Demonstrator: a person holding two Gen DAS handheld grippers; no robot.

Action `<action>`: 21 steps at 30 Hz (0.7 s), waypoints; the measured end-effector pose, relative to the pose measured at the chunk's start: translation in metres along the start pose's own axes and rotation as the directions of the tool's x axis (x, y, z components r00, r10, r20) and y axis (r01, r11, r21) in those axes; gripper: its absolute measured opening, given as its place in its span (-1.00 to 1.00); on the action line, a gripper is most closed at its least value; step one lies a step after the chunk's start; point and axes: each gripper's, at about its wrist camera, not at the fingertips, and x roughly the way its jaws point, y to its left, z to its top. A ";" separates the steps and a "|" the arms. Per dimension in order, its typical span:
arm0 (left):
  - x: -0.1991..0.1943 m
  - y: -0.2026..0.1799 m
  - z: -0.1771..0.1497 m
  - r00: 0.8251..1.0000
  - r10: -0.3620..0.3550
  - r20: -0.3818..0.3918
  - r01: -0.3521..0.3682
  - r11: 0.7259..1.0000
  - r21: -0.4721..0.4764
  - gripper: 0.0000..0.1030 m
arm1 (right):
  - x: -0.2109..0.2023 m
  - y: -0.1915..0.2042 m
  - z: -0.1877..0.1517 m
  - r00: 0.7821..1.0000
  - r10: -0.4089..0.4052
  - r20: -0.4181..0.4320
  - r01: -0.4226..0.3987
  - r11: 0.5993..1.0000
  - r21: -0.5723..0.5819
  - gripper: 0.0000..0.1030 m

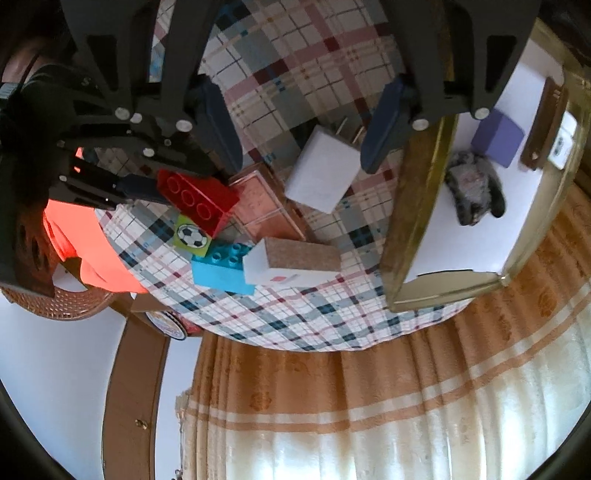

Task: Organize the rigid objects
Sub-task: 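Grasp the red brick with the right tool while the left tool grasps the white charger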

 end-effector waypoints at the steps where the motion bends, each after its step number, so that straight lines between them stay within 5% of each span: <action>1: 0.003 0.001 0.001 1.000 0.010 -0.005 -0.010 1.000 -0.001 0.29 | 0.000 -0.001 0.000 1.000 0.004 0.003 -0.004 1.000 0.003 -0.18; 8: 0.015 -0.003 0.006 0.998 0.057 -0.001 -0.057 0.998 0.040 0.26 | 0.000 -0.001 -0.001 1.000 0.012 0.008 -0.012 1.000 -0.002 -0.18; 10: 0.017 -0.004 0.005 0.999 0.052 -0.011 -0.051 0.998 0.042 -0.05 | -0.001 -0.001 -0.002 1.000 0.012 0.012 -0.012 1.000 -0.001 -0.18; 12: 0.016 -0.005 0.005 0.999 0.032 -0.009 -0.032 0.999 0.037 -0.07 | -0.001 -0.001 -0.002 1.000 0.008 0.015 -0.008 1.000 -0.003 -0.18; 21: 0.024 -0.003 0.001 0.999 0.033 -0.001 -0.033 0.997 0.063 0.29 | 0.000 0.001 -0.002 1.000 -0.008 0.013 0.008 1.000 -0.022 -0.18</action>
